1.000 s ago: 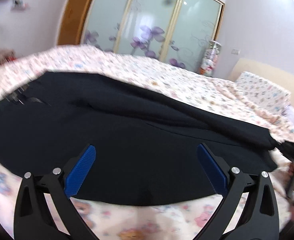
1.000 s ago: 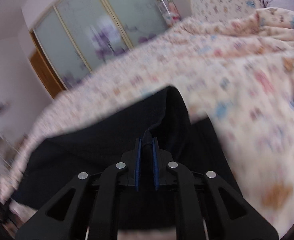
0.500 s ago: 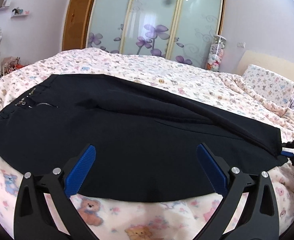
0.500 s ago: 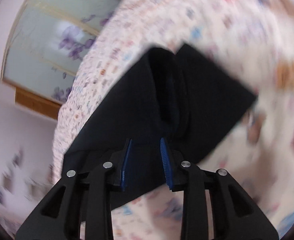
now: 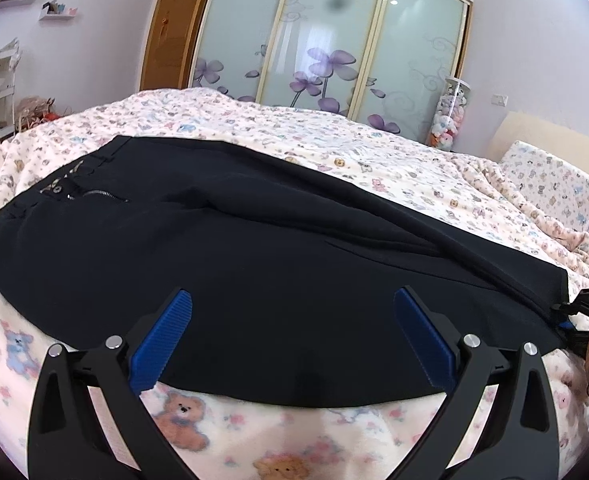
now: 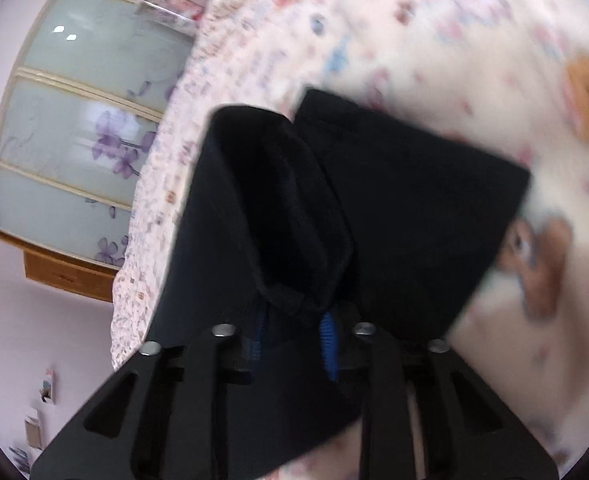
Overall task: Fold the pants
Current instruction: 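Lift the hem with the right gripper and fold it toward the waistband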
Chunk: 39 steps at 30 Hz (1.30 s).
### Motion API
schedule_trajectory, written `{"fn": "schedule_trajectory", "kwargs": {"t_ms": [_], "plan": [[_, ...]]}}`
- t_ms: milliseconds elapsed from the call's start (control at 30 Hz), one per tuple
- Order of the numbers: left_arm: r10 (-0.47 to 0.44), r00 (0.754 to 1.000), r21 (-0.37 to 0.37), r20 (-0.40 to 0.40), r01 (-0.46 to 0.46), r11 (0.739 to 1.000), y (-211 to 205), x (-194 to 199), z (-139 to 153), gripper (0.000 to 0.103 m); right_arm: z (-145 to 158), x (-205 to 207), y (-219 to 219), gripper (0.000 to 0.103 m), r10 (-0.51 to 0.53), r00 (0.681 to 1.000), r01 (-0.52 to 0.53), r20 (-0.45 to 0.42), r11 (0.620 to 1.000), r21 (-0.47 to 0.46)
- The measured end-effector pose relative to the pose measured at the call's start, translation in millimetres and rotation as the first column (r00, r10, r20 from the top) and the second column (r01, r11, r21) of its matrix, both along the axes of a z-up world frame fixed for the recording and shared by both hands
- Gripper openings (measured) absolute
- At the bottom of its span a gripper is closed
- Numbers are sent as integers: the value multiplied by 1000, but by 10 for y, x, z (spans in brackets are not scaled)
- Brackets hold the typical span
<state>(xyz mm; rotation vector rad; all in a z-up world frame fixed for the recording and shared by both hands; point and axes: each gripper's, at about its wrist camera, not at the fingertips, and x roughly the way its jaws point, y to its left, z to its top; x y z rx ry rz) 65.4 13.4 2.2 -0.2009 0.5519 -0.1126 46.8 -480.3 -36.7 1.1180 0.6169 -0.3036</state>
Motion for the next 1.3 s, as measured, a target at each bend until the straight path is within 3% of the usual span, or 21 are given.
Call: {"fn": "schedule_trajectory", "kwargs": {"t_ms": [100,233,300,400,500,567,667,767,867,933,1100,1300], "plan": [[-7,1000,-23,-24,6,1000,43,32,-21,101,295,-209,-110,10,-11,984,14,178,1000,-21],[-26,999,-33,-28,25,999,42,24,-22,101,486,-561,-174,10,-57,962,79,266,994,-74],[-29,999,-27,-17,29,999,34,4,-10,101,316,-691,-187,10,-108,971,122,213,991,-54],[-52,999,-18,-11,52,998,-1,-10,5,101,-224,-616,-180,10,-145,989,145,11,989,30],[-77,996,-34,-39,76,997,-13,15,-26,101,-135,-556,-170,14,-105,994,104,-29,994,-33],[-83,995,-42,-57,81,996,-5,37,-52,101,-46,-532,-171,39,-105,993,104,-50,994,-26],[-90,993,-79,-70,85,993,40,66,-74,101,136,-711,-49,46,-120,993,120,18,992,-24],[-102,992,-114,-81,92,989,44,76,-87,101,236,-512,302,46,51,988,-56,144,998,35],[-80,993,-132,-88,68,989,89,86,-105,101,131,-190,678,42,206,959,-234,195,963,133],[-46,995,-129,-90,34,991,129,85,-114,101,39,47,816,41,242,952,-275,188,946,174],[13,995,-212,-102,-35,977,264,101,-135,101,-177,293,910,39,227,963,-253,147,946,200],[-87,978,-234,-188,41,971,280,213,-245,101,-285,114,882,31,174,976,-203,130,946,253]]}}
